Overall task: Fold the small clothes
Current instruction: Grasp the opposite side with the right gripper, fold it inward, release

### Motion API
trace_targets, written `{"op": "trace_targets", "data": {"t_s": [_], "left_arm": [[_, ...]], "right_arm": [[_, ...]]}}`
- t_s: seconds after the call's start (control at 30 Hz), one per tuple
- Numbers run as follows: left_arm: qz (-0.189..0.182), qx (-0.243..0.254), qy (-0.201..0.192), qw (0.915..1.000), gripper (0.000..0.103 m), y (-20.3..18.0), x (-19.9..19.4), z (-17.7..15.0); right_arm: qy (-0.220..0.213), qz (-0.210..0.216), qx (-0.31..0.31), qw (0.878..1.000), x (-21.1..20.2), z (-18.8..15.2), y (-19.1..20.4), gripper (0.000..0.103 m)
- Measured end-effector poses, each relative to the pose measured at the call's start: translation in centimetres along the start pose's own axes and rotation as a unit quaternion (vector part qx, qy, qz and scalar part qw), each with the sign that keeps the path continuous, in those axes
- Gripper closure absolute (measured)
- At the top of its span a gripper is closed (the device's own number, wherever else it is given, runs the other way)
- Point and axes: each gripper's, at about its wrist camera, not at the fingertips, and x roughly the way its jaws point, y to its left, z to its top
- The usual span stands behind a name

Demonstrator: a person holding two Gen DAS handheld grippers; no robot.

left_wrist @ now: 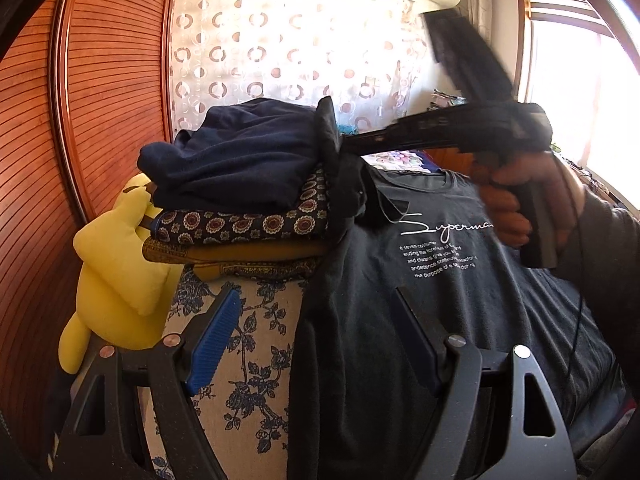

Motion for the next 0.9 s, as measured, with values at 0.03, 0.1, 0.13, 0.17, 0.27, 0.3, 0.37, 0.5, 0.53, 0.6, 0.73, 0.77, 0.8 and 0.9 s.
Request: {"op": "trace_targets", "data": {"t_s": [0.03,0.1,0.13,0.17,0.27,0.3,0.37,0.5,0.53,0.6,0.73,0.77,0.8,0.9], "left_arm": [[0.001,-0.002,0.001,1.0000,0.025,0.0,0.0,-0.1],[0.000,-0.004,0.000,1.0000,0.025,0.1,0.0,-0.1],[0.000,-0.004,0.000,1.0000,0.025,0.0,-0.1,-0.1],[0.001,-0.003,-0.001,1.0000,0.025,-0.1,-0.1,0.0],[-0.001,-0.002,-0.005,1.0000,0.025,-0.3,-0.3,0.1],[-0.001,0.000,-0.006,1.0000,0.025,-0.4,-0.4,0.2],[-0.002,0.002,-0.007,1.0000,0.025,-0.7,-0.4,0.3],[-0.010,0.007,-0.007,0.9999,0.025,-1.6,-0.1,0.9],[-0.013,0.008,-0.008,0.9998,0.025,-1.9,0.0,1.0],[-0.019,0.015,-0.009,0.9997,0.025,-2.7,0.4,1.4],[-0.031,0.032,-0.007,0.9990,0.025,-4.6,1.2,2.0],[-0.035,0.037,-0.005,0.9987,0.025,-5.2,1.6,2.2],[-0.038,0.039,-0.003,0.9985,0.025,-5.5,1.8,2.3],[-0.051,0.053,0.007,0.9972,0.025,-7.4,3.2,2.9]], "right_arm": [[-0.001,-0.002,-0.007,1.000,-0.5,-0.1,0.1,0.097],[-0.005,-0.010,-0.025,1.000,-2.0,-1.0,0.6,0.097],[-0.005,-0.013,-0.033,0.999,-2.6,-1.5,0.7,0.097],[-0.005,-0.016,-0.041,0.999,-3.3,-2.0,1.0,0.097],[0.010,-0.026,-0.059,0.998,-5.0,-4.3,1.9,0.097],[0.020,-0.027,-0.061,0.998,-5.2,-5.7,2.0,0.097],[0.040,-0.029,-0.058,0.997,-5.4,-7.5,2.0,0.090],[0.046,-0.058,-0.042,0.996,-6.6,-10.4,1.4,0.047],[0.040,-0.061,-0.032,0.997,-7.2,-10.8,1.0,0.047],[0.032,-0.078,-0.013,0.996,-8.4,-11.5,0.1,0.047],[0.017,-0.121,0.011,0.992,-11.0,-12.9,-1.2,0.047],[0.014,-0.131,0.019,0.991,-11.8,-13.5,-1.5,0.047],[0.011,-0.142,0.025,0.989,-12.6,-14.0,-2.0,0.047],[0.005,-0.179,0.041,0.983,-14.8,-15.0,-3.3,0.045]]}}
